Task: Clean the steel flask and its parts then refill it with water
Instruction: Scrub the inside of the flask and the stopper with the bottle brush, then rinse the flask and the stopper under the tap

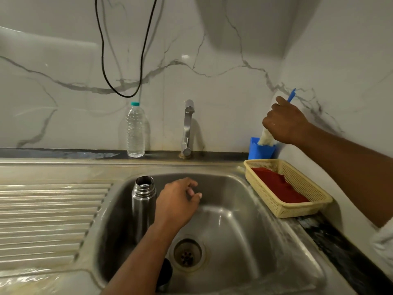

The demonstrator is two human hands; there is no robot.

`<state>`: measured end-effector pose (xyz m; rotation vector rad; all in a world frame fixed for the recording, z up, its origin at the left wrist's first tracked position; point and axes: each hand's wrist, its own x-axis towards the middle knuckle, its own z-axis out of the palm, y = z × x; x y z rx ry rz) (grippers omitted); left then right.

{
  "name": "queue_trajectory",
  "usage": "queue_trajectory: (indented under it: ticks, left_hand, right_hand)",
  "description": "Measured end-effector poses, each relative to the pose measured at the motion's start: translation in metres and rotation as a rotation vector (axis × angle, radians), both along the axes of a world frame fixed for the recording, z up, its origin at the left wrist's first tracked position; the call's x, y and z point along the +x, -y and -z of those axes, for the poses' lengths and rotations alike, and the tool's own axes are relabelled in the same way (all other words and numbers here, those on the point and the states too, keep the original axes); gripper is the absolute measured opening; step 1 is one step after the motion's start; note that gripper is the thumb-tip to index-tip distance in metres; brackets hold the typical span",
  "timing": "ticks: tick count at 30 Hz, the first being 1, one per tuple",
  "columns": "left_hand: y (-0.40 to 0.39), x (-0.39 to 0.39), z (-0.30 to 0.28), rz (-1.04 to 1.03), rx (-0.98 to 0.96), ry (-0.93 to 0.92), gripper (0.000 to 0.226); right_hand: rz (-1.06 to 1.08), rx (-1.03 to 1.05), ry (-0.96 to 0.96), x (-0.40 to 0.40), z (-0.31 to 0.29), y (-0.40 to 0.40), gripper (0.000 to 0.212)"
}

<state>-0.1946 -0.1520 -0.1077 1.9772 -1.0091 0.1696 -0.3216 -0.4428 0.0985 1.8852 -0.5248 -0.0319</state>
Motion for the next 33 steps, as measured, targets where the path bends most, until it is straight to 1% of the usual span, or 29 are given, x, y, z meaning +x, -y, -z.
queue_trajectory:
  ticks: [3, 6, 7, 9, 11, 12, 15, 17, 18, 20, 22, 25, 29, 33]
  left_hand:
    - [0.000, 0.000, 0.000, -0.005, 0.010, -0.007, 0.030]
    - [0.000, -0.001, -0.002, -0.003, 0.016, -0.007, 0.030]
    - [0.000, -0.001, -0.003, -0.004, 0.020, -0.007, 0.031]
    - [0.000, 0.000, -0.003, -0.008, 0.019, -0.017, 0.031]
    - [0.000, 0.001, -0.004, -0.024, 0.003, -0.025, 0.031]
    - [-0.001, 0.001, -0.005, -0.033, -0.012, -0.026, 0.030]
    - [-0.003, 0.003, -0.006, -0.062, -0.054, -0.023, 0.028]
    - [-0.002, 0.004, -0.008, -0.086, -0.080, -0.023, 0.026]
    - [-0.001, 0.006, -0.008, -0.094, -0.088, -0.012, 0.026]
    - [0.001, 0.006, -0.009, -0.117, -0.101, 0.018, 0.025]
    - [0.004, 0.004, -0.015, -0.149, -0.130, 0.002, 0.024]
    - [0.014, 0.014, -0.031, -0.177, -0.156, -0.074, 0.025]
    - [0.035, 0.042, -0.061, -0.187, -0.094, -0.006, 0.025]
    - [0.068, 0.073, -0.076, -0.247, -0.014, 0.051, 0.044]
  right_hand:
    - [-0.053, 0.105, 0.113, 0.003, -0.001, -0.004, 0.010]
    - [-0.157, 0.248, 0.255, 0.005, 0.002, -0.022, 0.023]
    - [-0.218, 0.310, 0.347, 0.005, 0.007, -0.035, 0.026]
    - [-0.338, 0.536, 0.616, 0.009, 0.027, -0.067, 0.028]
    - [-0.409, 0.840, 0.887, 0.017, 0.054, -0.101, 0.024]
    - [-0.397, 0.981, 0.988, 0.024, 0.071, -0.115, 0.024]
    - [-0.265, 1.354, 1.179, 0.050, 0.126, -0.142, 0.020]
    - [-0.184, 1.510, 1.268, 0.061, 0.161, -0.150, 0.018]
    - [-0.149, 1.538, 1.256, 0.065, 0.173, -0.153, 0.019]
    - [-0.121, 1.557, 1.158, 0.067, 0.190, -0.156, 0.025]
    - [-0.110, 1.599, 1.124, 0.066, 0.198, -0.153, 0.026]
    - [-0.095, 1.619, 1.208, 0.070, 0.202, -0.150, 0.025]
    - [-0.126, 1.638, 1.284, 0.077, 0.208, -0.156, 0.027]
    - [-0.123, 1.637, 1.304, 0.085, 0.214, -0.153, 0.023]
